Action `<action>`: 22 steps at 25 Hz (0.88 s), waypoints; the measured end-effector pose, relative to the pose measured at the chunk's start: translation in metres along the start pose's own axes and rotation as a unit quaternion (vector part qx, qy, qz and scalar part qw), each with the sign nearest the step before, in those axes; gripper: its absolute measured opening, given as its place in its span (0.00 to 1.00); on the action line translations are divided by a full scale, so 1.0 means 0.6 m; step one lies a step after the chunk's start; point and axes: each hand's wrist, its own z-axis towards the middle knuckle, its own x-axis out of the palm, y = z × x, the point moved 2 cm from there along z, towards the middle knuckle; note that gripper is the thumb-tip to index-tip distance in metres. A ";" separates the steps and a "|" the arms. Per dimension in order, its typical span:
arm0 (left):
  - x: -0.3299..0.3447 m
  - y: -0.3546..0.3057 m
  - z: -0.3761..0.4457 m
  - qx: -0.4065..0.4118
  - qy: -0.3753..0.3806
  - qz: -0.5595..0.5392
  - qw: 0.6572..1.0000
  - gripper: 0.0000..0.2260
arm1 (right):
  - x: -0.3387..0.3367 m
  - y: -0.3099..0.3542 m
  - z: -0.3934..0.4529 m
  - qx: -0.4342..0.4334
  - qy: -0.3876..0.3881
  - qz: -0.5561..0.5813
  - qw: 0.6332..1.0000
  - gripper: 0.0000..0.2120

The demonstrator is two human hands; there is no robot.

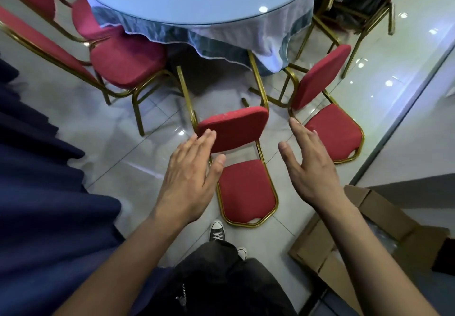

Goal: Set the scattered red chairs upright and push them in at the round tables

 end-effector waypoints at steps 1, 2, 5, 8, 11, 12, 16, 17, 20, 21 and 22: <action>-0.001 0.000 0.004 0.003 -0.002 -0.002 1.000 0.32 | 0.001 0.001 0.003 -0.002 0.004 -0.002 1.000 0.28; -0.001 0.001 0.007 0.006 -0.001 -0.003 1.000 0.32 | 0.003 0.001 0.006 -0.002 0.006 -0.005 1.000 0.28; 0.007 0.002 0.018 0.017 0.004 -0.005 1.000 0.31 | 0.005 -0.009 0.013 0.004 0.003 -0.012 1.000 0.29; 0.024 0.000 0.022 0.018 -0.002 -0.002 1.000 0.30 | 0.012 -0.033 0.014 -0.007 0.004 -0.027 1.000 0.28; 0.056 -0.010 0.026 0.007 -0.021 0.000 1.000 0.29 | 0.024 -0.070 0.024 -0.056 -0.028 -0.038 0.997 0.27; 0.073 -0.015 0.031 0.006 -0.029 0.004 1.000 0.29 | 0.031 -0.089 0.032 -0.073 -0.038 -0.036 0.996 0.27; 0.165 -0.030 0.052 -0.014 -0.072 0.006 0.997 0.28 | 0.083 -0.169 0.051 -0.119 -0.053 -0.018 0.991 0.28; 0.199 -0.032 0.057 -0.024 -0.087 0.002 0.996 0.28 | 0.101 -0.197 0.055 -0.124 -0.048 -0.017 0.991 0.29; 0.306 -0.018 0.075 -0.050 -0.122 -0.014 0.991 0.28 | 0.167 -0.287 0.068 -0.120 -0.028 -0.018 0.992 0.30; 0.358 -0.006 0.085 -0.060 -0.125 -0.021 0.990 0.28 | 0.202 -0.331 0.073 -0.113 -0.017 -0.021 0.993 0.30; 0.402 0.005 0.089 -0.071 -0.123 -0.027 0.989 0.29 | 0.234 -0.369 0.075 -0.103 -0.004 -0.028 0.994 0.30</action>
